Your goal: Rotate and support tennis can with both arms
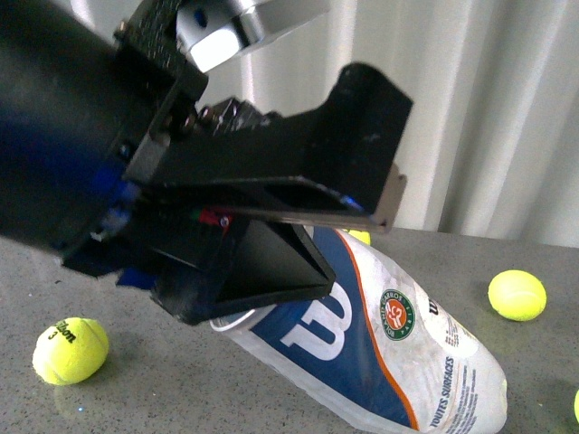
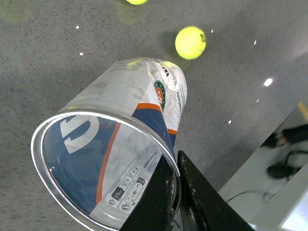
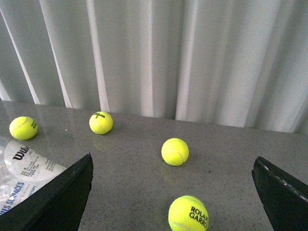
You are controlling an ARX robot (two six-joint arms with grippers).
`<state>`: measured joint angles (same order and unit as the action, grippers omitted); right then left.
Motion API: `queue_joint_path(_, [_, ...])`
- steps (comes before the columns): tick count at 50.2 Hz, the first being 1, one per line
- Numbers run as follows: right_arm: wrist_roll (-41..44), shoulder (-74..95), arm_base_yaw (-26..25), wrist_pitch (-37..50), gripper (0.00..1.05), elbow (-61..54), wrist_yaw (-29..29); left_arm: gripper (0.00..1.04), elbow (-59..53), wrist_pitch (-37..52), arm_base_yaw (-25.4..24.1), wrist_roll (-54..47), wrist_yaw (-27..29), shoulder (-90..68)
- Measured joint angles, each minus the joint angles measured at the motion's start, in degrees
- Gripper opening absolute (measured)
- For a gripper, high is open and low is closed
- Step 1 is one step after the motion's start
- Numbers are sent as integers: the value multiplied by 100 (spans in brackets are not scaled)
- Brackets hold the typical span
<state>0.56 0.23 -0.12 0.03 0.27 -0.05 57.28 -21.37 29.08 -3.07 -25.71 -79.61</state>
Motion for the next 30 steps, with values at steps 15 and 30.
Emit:
queue_joint_path(15, [0, 0, 0, 0, 98, 0, 0, 4, 1799, -1851, 332, -3606, 1690, -994])
queue_joint_path(30, [0, 0, 0, 0, 98, 0, 0, 4, 2396, -2092, 748, -6118, 2997, -1620])
